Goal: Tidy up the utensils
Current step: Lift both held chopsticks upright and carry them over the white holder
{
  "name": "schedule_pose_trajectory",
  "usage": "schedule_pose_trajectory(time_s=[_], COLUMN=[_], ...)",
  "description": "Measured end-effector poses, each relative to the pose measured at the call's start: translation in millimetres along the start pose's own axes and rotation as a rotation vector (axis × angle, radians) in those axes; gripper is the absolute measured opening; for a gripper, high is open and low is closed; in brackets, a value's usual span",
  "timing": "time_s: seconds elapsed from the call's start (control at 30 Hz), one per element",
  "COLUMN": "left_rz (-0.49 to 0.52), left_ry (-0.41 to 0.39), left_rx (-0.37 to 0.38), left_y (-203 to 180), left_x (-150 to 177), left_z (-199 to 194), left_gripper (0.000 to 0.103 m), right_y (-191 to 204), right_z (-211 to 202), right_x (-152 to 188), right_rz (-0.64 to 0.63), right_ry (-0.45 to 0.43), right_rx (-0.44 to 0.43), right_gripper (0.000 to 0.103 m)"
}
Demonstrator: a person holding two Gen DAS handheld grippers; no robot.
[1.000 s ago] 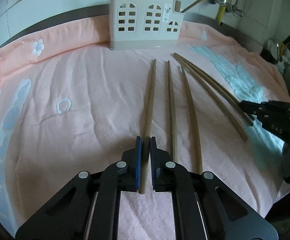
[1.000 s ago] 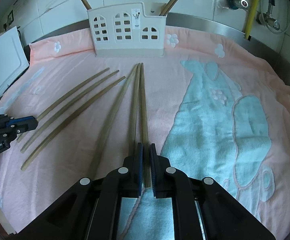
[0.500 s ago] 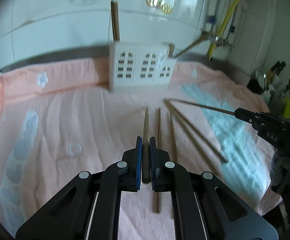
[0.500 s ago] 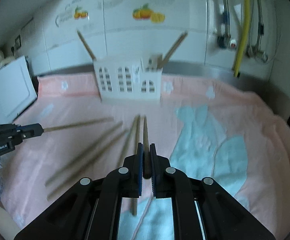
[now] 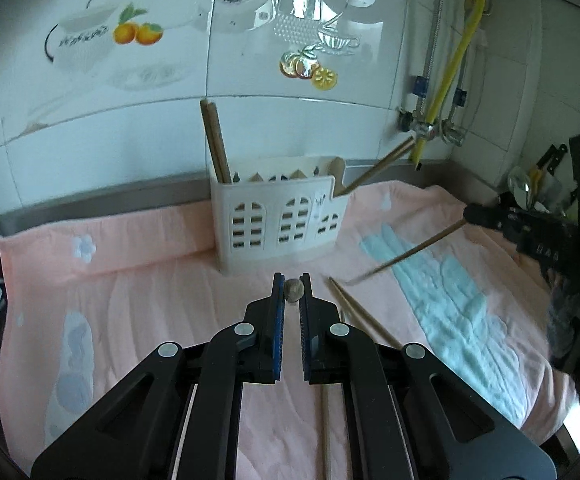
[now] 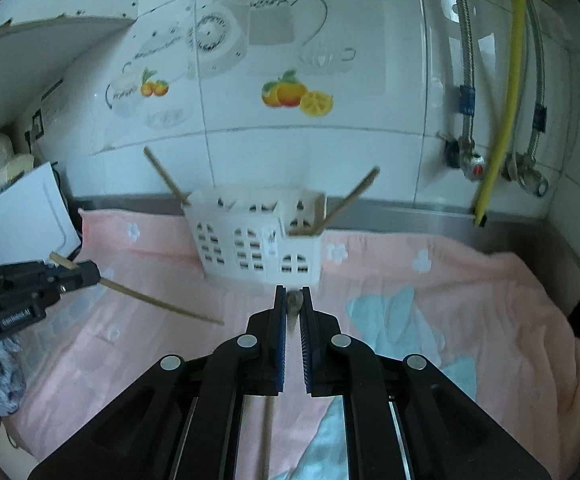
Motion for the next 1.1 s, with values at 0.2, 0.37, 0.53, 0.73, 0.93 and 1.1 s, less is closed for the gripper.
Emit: schedule_pose_trajectory(time_s=[0.2,0.37,0.53,0.73,0.93,1.1], left_rz=[0.034,0.054,0.081,0.121,0.167,0.159], left_ry=[-0.004,-0.011,-0.032,-0.110,-0.172,-0.144], left_rx=[0.009,0.014,0.012,-0.002,-0.053,-0.092], left_y=[-1.7,-2.5,-4.1,-11.8,-19.7,-9.6], left_x=[-30.1,-52.9,-70.0,-99.6,-126.0,-136.4], left_z=[4.0,2.2,-12.7,-46.4,-58.9,-41.9], left_gripper=[0.006,0.006,0.006,0.006,0.006,0.006], right_y=[-8.7,-12.2,-13.2,-19.3,-22.5,-19.0], right_z=[0.9,2.9,3.0,1.8,5.7,15.8], right_x=[-45.5,-80.2,-113.5,-146.6,-169.1,-177.7], right_rz=[0.001,0.011,0.019,0.046,0.086,0.102], right_ry=[-0.004,-0.019,-0.046,-0.089,-0.127,-0.152], right_rx=[-0.033,-0.055,-0.068,-0.060,-0.052,-0.041], right_gripper=[0.006,0.006,0.006,0.006,0.006,0.007])
Point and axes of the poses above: each gripper's, at about its wrist camera, not at the fingertips, and z roughly the way its jaws point, y to its left, x to its underside, the point moved 2 cm from there along z, roughly the way its jaws point, and after that the axes turned 12 degrees about x, right-handed, at the moved point
